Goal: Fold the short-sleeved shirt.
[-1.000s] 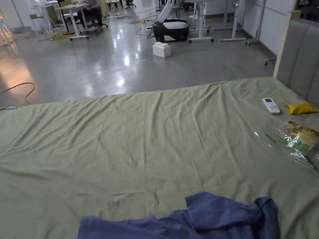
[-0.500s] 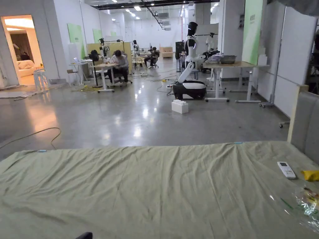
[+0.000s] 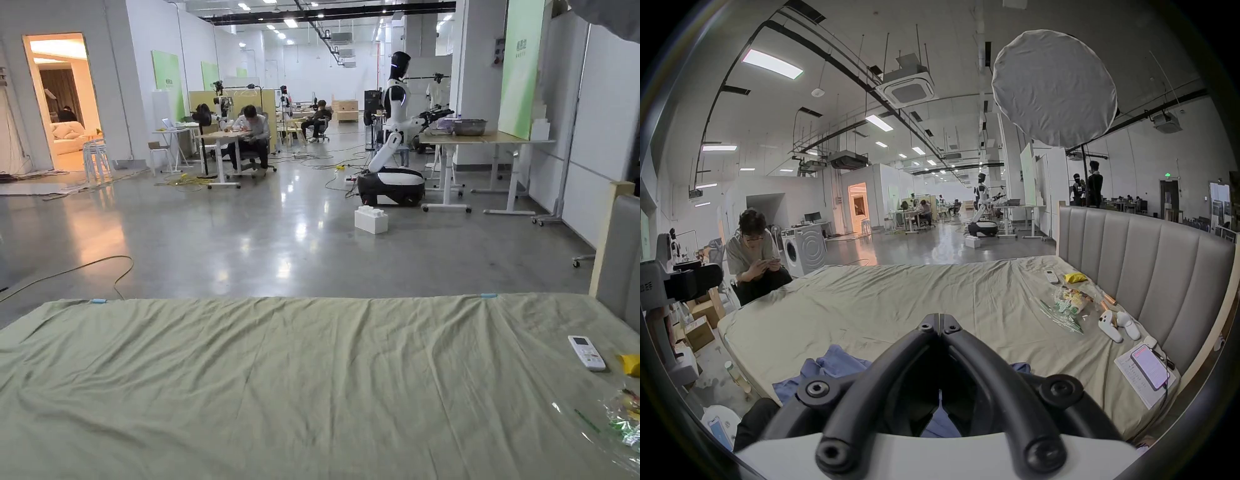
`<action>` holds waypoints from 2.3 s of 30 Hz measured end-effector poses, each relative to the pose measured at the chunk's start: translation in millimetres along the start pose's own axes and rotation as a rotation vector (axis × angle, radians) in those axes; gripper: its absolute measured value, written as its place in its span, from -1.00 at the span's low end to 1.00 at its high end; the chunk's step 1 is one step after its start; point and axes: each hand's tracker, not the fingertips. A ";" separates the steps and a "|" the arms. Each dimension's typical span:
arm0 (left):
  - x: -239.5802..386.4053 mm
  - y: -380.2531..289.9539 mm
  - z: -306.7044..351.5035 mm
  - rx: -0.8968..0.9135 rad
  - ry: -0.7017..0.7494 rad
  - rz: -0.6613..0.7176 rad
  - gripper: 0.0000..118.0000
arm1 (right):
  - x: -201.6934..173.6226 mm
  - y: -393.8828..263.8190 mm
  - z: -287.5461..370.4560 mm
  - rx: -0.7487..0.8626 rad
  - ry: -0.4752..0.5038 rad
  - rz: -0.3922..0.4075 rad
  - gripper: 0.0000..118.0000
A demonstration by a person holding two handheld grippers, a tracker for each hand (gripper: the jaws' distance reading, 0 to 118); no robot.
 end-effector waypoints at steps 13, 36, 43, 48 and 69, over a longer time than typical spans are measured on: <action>-6.5 16.1 -6.2 0.018 -0.033 0.061 -1.00 | -4.5 -0.1 2.0 0.024 -0.016 0.012 -1.00; -77.9 -155.5 -289.7 -0.702 -0.070 0.444 0.21 | 15.3 -47.2 -30.9 -0.210 -0.026 -0.042 -1.00; -60.0 -192.2 -356.3 -0.816 -0.085 0.353 0.18 | 25.7 -65.2 -32.0 -0.301 -0.077 -0.038 -1.00; -40.8 -204.5 -365.7 -0.881 -0.049 0.281 -0.42 | 34.1 -71.7 -35.4 -0.327 -0.104 -0.062 -1.00; -19.3 -194.9 -381.8 -1.044 -0.090 0.166 -0.89 | 192.7 -155.0 -276.1 -0.654 -0.296 -0.349 0.12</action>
